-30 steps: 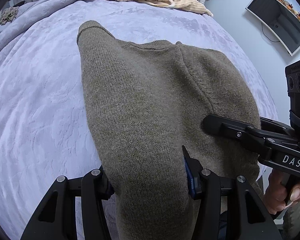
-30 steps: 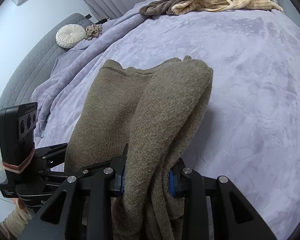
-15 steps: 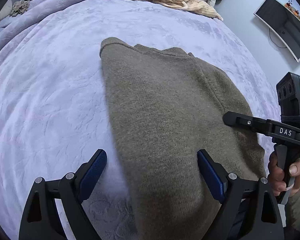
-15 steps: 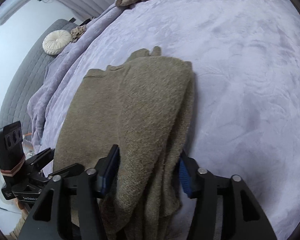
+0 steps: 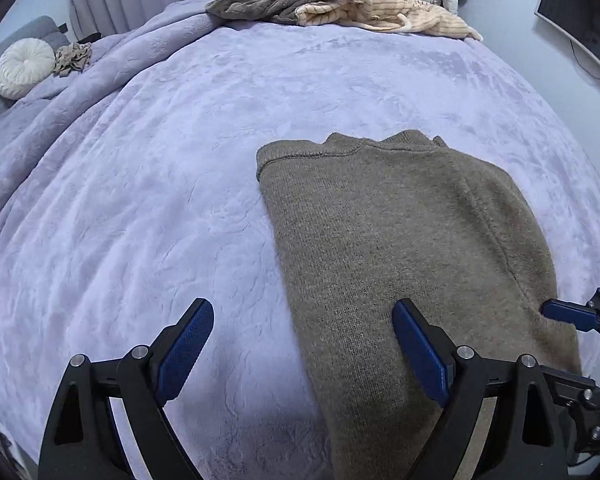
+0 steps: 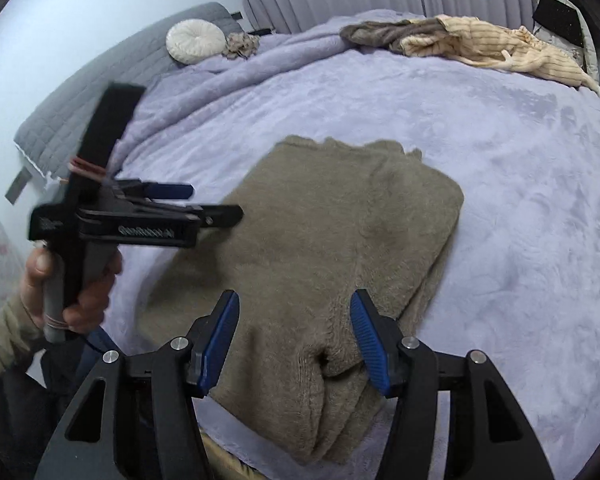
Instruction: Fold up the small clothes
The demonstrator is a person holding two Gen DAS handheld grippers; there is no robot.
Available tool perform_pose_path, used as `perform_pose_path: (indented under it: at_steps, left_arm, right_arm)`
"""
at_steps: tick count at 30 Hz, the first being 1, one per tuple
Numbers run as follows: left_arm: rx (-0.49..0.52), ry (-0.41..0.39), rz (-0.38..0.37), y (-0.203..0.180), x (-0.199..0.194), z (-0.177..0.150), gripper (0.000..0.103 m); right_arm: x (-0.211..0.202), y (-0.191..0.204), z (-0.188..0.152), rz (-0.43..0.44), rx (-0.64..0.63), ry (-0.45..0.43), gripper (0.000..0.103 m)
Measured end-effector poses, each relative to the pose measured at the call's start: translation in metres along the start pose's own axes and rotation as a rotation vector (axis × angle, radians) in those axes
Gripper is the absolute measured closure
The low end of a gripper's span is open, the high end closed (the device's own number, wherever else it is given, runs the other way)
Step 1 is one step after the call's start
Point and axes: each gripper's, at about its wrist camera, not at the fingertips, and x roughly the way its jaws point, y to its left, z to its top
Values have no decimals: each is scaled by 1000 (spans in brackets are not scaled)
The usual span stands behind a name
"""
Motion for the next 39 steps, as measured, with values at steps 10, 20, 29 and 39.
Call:
perform_pose_path:
  at_steps: [10, 20, 29, 39]
  left_arm:
    - [20, 8, 0, -9, -5, 0, 10]
    - [4, 29, -4, -6, -2, -4, 10]
    - [6, 0, 25, -13, -28, -16, 10]
    - [11, 9, 32, -13, -39, -42, 10]
  right_arm:
    - [-11, -24, 30, 35, 20, -60, 40]
    - [62, -58, 77, -46, 46, 59, 38]
    - [-6, 4, 36, -79, -80, -47, 37]
    - [-1, 22, -14, -75, -104, 26, 38]
